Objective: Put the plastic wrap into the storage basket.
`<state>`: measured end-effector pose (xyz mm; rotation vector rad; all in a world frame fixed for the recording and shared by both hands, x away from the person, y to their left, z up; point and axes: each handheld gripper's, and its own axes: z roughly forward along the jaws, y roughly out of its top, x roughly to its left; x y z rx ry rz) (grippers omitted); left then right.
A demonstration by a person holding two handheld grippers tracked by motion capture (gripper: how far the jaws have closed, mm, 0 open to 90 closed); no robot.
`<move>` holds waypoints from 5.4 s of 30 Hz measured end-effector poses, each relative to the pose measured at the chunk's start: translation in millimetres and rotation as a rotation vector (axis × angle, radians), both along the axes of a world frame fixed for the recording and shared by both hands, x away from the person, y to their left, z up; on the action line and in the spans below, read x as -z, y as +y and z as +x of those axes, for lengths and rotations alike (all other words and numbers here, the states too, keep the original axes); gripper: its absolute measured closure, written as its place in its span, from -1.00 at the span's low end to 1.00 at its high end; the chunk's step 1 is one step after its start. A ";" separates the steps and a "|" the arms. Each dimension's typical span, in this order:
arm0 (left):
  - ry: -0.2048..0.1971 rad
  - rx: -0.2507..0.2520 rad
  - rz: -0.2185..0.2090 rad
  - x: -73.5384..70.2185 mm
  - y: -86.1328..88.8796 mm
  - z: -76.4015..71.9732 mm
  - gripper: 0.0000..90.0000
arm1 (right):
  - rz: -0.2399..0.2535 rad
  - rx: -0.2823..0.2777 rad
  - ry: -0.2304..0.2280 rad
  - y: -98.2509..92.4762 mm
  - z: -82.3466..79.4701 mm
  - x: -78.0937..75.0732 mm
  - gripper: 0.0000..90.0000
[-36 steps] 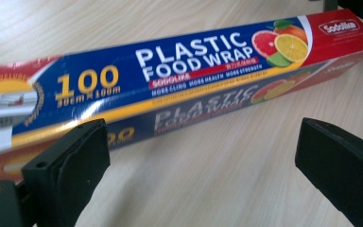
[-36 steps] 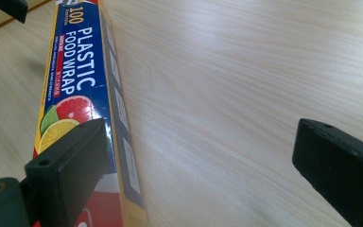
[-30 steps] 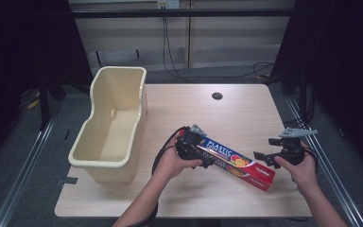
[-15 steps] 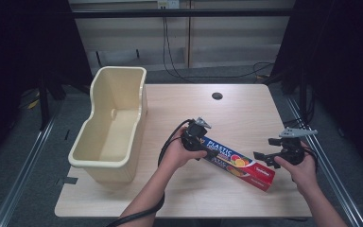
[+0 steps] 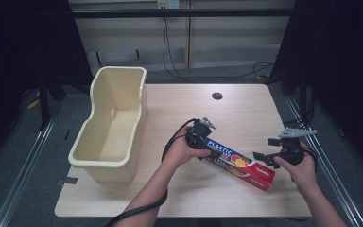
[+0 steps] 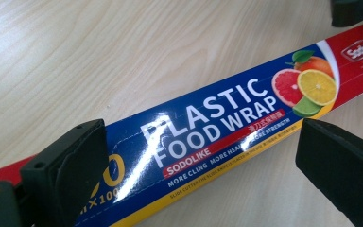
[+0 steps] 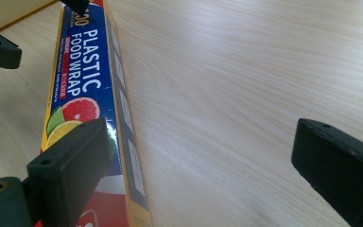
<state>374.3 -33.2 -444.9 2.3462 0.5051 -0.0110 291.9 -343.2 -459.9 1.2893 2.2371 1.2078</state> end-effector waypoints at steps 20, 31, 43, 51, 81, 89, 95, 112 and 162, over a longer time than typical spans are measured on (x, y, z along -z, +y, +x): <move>-0.037 0.068 -0.015 9.3 -8.1 4.8 -0.98 | 0.004 0.000 0.000 -0.4 -0.5 -0.9 -0.87; -0.083 0.114 0.006 10.7 -9.3 8.8 -0.98 | 0.007 -0.002 0.003 -0.4 -0.5 -0.8 -0.87; -0.047 0.104 -0.006 15.3 -13.4 15.6 -0.96 | 0.006 -0.005 0.004 -0.8 0.0 -0.3 -0.87; -0.026 0.122 -0.001 12.7 -3.6 10.0 -0.95 | 0.009 0.001 0.007 -2.9 0.5 0.3 -0.87; 0.086 0.070 0.155 15.8 34.4 -10.8 -0.15 | 0.017 0.014 -0.011 -2.4 -0.7 -4.1 -0.85; 0.126 0.010 0.166 17.1 29.0 -7.3 -0.54 | 0.012 0.007 -0.014 -1.0 -0.9 -4.4 -0.85; 0.142 0.007 0.160 14.5 13.8 -0.2 -0.65 | 0.009 0.005 -0.014 -0.8 -0.7 -4.1 -0.85; 0.134 0.029 0.214 24.1 -24.0 6.1 -0.41 | 0.009 0.000 -0.016 -0.9 -1.2 -4.6 -0.85; 0.313 -0.340 0.248 -143.7 69.0 12.4 -0.10 | 0.001 -0.050 -0.015 8.7 -2.1 -3.3 -0.94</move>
